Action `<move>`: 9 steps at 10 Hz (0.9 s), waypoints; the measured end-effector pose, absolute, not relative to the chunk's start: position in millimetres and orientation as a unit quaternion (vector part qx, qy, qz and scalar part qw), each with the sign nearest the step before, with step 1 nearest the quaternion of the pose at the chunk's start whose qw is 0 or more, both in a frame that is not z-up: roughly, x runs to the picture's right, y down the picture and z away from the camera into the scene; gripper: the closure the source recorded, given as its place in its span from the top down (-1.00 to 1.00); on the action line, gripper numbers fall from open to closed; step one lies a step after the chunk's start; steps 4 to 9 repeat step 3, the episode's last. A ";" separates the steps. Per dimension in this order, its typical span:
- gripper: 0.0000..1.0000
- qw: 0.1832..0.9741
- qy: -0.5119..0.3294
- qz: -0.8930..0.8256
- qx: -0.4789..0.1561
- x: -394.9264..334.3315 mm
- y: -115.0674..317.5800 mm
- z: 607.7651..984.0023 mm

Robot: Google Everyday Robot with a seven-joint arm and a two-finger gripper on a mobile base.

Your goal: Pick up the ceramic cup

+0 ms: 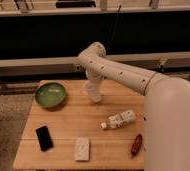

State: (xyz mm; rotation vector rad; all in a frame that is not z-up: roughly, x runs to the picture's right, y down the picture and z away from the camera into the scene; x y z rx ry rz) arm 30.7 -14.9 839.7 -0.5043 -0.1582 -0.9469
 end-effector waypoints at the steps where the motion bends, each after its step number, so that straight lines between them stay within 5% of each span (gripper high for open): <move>1: -0.96 0.857 -0.075 -0.451 -0.239 31.1 -16.5 838.3; 9: -0.96 0.856 -0.076 -0.452 -0.239 30.9 -18.5 836.7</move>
